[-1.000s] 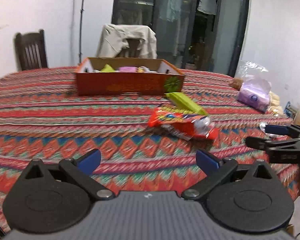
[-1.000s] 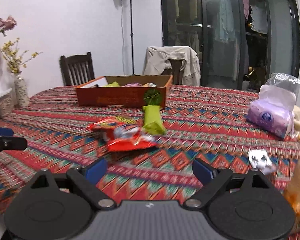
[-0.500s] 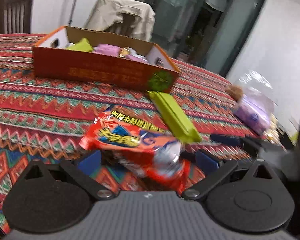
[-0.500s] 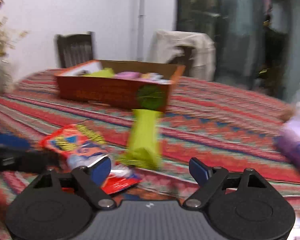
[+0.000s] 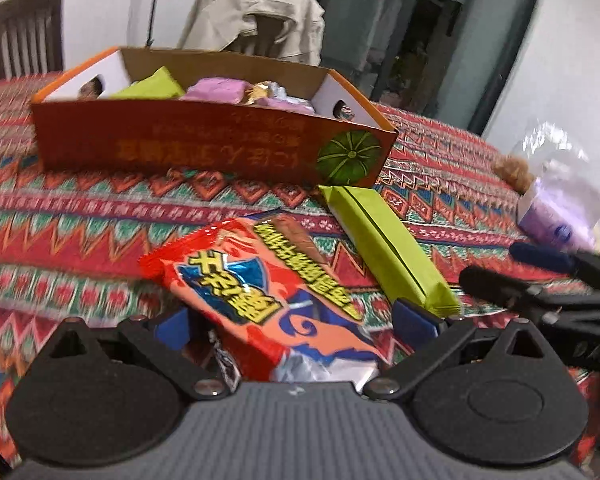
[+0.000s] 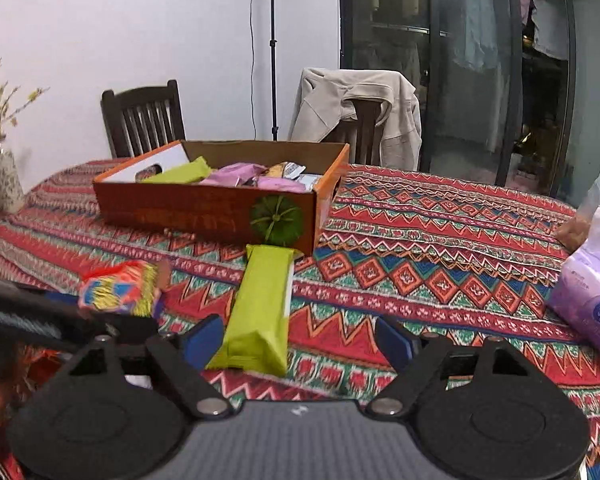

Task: Organize snacks
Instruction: 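Grasp the red-blue chip bag with the left tool while the right tool grasps a green bar, then carry the chip bag and green bar into the orange box and open both tools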

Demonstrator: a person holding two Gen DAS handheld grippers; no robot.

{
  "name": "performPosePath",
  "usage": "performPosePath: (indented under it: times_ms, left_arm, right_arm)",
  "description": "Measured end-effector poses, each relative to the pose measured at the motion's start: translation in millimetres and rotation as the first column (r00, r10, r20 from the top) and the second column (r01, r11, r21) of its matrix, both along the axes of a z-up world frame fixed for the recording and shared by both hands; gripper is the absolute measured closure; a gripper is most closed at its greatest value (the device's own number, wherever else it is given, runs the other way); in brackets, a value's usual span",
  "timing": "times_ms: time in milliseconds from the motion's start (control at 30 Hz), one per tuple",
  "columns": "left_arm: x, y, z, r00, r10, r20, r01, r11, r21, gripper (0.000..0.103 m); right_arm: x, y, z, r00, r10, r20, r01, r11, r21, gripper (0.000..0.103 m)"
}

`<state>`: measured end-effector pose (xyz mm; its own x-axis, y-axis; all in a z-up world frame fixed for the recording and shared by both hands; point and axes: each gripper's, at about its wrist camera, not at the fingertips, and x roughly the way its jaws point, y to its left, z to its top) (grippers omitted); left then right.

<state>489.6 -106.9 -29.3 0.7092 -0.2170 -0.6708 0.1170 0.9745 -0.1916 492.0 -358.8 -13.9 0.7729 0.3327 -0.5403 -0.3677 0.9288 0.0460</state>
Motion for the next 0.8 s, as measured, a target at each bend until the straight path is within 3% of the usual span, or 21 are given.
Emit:
performPosePath:
  times_ms: [100,133,300,433,533,667,700,767,800]
  left_arm:
    - [1.2,0.4,-5.7,1.000,-0.007,0.025,0.005,0.996,0.089,0.000]
    - [-1.6,2.7,-7.1,0.999,-0.019,0.035,0.015,0.995,0.094,0.001]
    - [-21.3,18.0,-5.3,0.995,-0.079,0.058,0.071,0.989,0.131,0.023]
    - [-38.1,43.4,-2.4,0.997,-0.062,0.048,0.055,0.987,0.148,0.023]
    - [-39.1,55.6,-1.0,0.999,-0.034,0.033,0.029,0.991,0.129,0.008]
    - [-30.5,54.2,-5.1,0.999,0.008,0.047,-0.012,0.996,0.092,0.007]
    - [-29.6,50.9,-5.1,0.998,0.017,0.054,-0.023,0.994,0.106,0.010]
    - [-33.8,45.9,-4.7,0.997,-0.001,0.075,-0.009,0.992,0.129,0.034]
    - [-36.6,45.2,-4.2,0.997,-0.006,0.081,-0.005,0.991,0.136,0.036]
  right_arm:
    - [11.1,0.3,1.9,1.000,0.006,0.004,-0.006,1.000,-0.013,0.021]
    - [14.3,0.8,1.8,1.000,0.012,0.002,-0.012,1.000,-0.014,0.021]
    - [39.2,14.3,-1.3,0.997,0.061,-0.041,-0.061,0.998,-0.001,0.021]
    - [55.0,37.7,-13.9,0.991,0.107,-0.080,-0.108,0.994,-0.018,0.022]
    - [56.3,44.4,-21.6,0.990,0.107,-0.087,-0.111,0.993,-0.038,0.036]
    - [57.7,45.5,-27.3,0.990,0.097,-0.098,-0.100,0.994,-0.031,0.061]
    - [56.7,45.1,-27.9,0.991,0.091,-0.095,-0.094,0.995,-0.030,0.063]
    - [53.0,44.8,-27.8,0.992,0.085,-0.096,-0.088,0.996,-0.027,0.066]
    - [49.0,43.9,-27.1,0.992,0.084,-0.097,-0.087,0.996,-0.027,0.067]
